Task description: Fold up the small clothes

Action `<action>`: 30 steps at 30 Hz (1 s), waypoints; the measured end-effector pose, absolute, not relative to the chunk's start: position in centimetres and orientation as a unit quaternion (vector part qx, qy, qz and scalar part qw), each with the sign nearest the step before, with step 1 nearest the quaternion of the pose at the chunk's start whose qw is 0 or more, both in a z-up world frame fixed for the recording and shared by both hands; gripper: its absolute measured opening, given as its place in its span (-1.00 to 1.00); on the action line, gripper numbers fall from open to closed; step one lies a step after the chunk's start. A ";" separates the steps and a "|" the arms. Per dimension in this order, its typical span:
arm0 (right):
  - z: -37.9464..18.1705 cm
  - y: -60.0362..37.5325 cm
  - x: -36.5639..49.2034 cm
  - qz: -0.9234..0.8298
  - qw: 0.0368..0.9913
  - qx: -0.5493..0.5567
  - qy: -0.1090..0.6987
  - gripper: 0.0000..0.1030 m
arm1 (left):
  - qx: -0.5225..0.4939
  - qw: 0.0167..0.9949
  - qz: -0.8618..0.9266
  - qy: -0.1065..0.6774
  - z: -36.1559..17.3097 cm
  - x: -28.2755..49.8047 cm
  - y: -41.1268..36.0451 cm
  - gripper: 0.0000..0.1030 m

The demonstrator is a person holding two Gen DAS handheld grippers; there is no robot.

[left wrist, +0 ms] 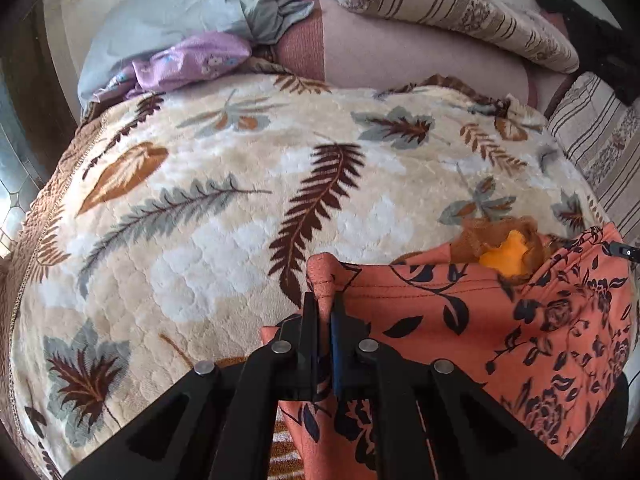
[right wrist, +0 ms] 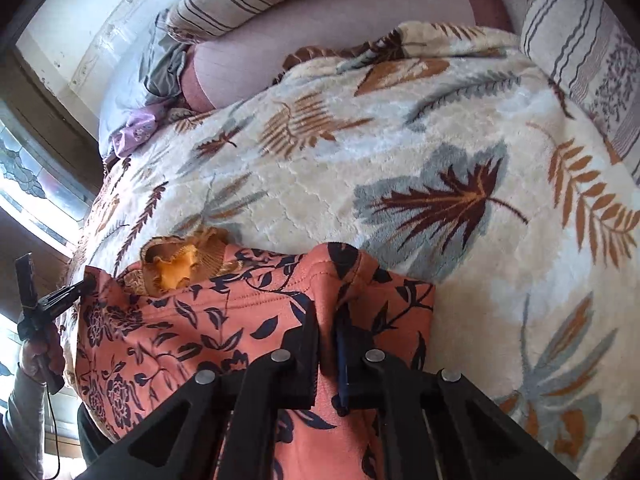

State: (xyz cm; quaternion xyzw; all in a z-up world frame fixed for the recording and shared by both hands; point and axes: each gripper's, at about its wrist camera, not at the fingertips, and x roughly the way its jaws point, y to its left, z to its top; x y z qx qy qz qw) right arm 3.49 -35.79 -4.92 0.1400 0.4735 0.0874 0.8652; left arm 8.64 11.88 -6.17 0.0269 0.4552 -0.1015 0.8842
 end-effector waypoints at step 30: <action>-11.2 -38.6 4.1 0.017 0.860 0.166 0.482 -0.79 | 0.024 0.864 -0.042 0.502 -12.0 11.5 12.0 -0.76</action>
